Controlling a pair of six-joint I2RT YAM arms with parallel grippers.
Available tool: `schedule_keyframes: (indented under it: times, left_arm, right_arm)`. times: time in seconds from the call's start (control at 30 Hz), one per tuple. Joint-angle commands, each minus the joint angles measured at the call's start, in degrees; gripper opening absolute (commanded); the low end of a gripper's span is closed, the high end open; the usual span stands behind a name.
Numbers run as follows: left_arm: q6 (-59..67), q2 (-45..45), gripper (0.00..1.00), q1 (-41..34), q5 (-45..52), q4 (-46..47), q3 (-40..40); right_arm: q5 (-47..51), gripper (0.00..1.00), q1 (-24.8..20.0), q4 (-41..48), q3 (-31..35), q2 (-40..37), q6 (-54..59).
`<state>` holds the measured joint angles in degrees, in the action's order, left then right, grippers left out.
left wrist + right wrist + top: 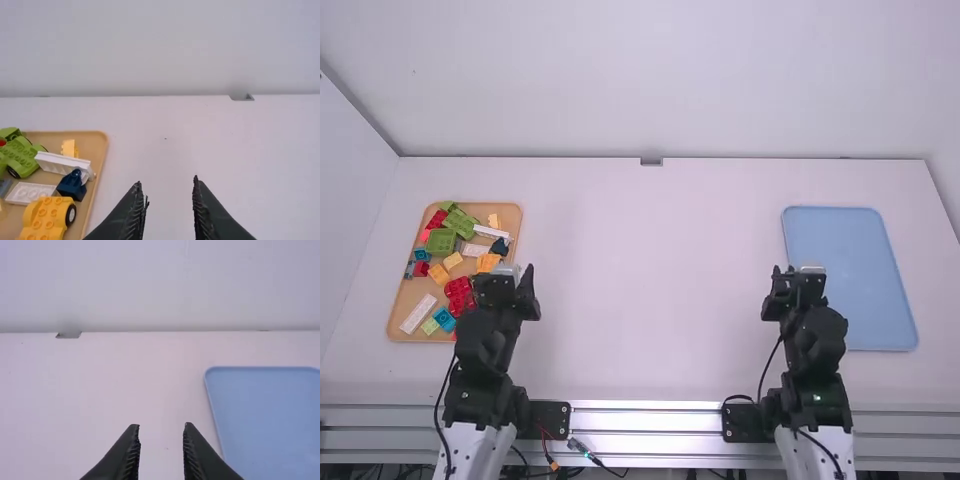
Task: Assemble lego blocks to make yellow taxi
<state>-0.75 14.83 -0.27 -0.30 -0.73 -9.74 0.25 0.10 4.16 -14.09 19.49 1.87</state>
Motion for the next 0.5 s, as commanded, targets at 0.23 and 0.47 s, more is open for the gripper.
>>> schedule_keyframes:
  times: [0.23,0.47]
  left_arm:
    - [1.7,10.8,0.41,0.0,-4.9,-1.3,-9.1]
    - [1.1,21.0,0.56,1.8,-7.5,5.9,-20.0]
  right_arm:
    - [-1.6,0.42,0.0,2.8,-12.9,14.1,1.2]
    - [-2.1,0.56,0.0,5.7,-22.1,25.8,1.5]
